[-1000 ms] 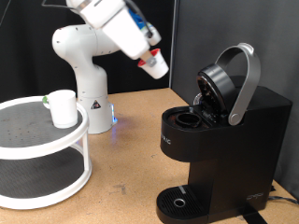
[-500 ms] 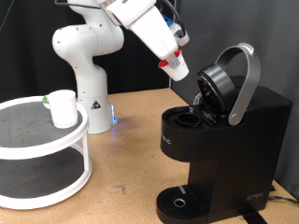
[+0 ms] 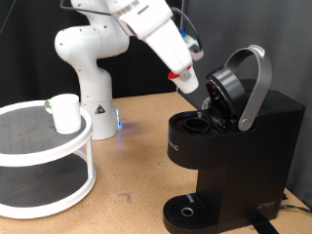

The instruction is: Make a cup of coffee with the keurig machine

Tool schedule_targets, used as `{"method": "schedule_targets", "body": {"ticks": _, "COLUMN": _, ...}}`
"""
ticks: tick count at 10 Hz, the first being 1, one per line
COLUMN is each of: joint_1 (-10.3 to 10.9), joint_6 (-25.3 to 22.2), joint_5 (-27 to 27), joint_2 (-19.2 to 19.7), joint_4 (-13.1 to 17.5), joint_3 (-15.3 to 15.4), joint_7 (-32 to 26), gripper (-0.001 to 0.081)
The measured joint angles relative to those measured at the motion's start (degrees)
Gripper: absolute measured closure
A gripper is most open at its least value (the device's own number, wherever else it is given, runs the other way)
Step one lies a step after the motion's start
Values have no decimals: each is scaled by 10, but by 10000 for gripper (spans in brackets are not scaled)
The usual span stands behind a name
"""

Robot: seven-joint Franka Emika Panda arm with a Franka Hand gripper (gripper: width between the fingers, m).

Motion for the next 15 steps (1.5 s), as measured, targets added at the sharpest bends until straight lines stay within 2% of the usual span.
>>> {"method": "schedule_targets", "body": {"ticks": 2, "joint_1": 0, "joint_6": 9, "joint_5": -15, "joint_2": 10, "joint_4": -6, "joint_3": 12, "joint_7": 0, "gripper": 378}}
{"method": "schedule_targets", "body": {"ticks": 6, "joint_1": 0, "joint_6": 63, "joint_5": -20, "joint_2": 16, "joint_4": -37, "joint_3": 36, "joint_7": 2, "gripper": 378}}
{"method": "schedule_targets", "body": {"ticks": 8, "joint_1": 0, "joint_6": 74, "joint_5": -31, "joint_2": 20, "joint_4": -50, "joint_3": 48, "joint_7": 11, "gripper": 378}}
{"method": "schedule_targets", "body": {"ticks": 15, "joint_1": 0, "joint_6": 118, "joint_5": -35, "joint_2": 46, "joint_4": -63, "joint_3": 70, "joint_7": 21, "gripper": 378}}
